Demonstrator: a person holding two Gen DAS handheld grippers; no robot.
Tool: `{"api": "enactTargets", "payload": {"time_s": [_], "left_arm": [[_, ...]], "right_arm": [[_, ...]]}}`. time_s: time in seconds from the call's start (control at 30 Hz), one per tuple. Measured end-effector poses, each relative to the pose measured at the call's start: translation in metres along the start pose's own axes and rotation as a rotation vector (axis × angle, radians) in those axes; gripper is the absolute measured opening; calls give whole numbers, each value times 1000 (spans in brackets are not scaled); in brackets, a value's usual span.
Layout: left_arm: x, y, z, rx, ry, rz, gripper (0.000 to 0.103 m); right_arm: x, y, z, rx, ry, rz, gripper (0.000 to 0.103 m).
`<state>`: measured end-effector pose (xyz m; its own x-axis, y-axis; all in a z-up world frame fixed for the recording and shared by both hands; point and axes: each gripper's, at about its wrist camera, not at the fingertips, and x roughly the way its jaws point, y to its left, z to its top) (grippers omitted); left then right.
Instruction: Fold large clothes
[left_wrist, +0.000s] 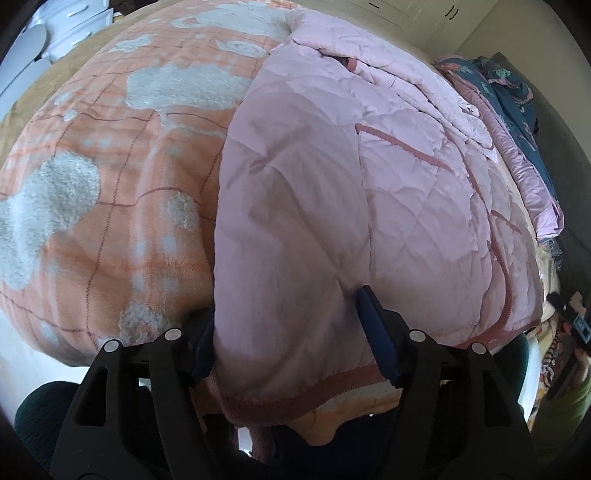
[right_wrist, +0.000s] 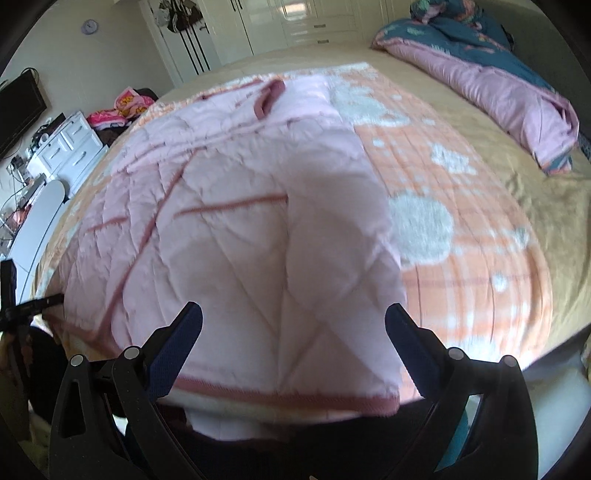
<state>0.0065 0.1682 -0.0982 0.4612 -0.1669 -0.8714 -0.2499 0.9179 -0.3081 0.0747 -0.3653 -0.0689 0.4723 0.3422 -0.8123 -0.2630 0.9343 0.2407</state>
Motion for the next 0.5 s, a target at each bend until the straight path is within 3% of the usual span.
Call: {"api": "enactTargets", "payload": {"time_s": [0.27,0.43,0.5], "left_arm": [[7,-2,4,-1,-9,-4,66],[7,-3,4,-6,-15,-6,66],[5,-4,4,-7,-28,-11,60]], "right_arm": [[12,-35,-28,145,66,40,99],[27,-44,-32,222,101,139,99],[34,-41,-35,242,109,176,99]]}}
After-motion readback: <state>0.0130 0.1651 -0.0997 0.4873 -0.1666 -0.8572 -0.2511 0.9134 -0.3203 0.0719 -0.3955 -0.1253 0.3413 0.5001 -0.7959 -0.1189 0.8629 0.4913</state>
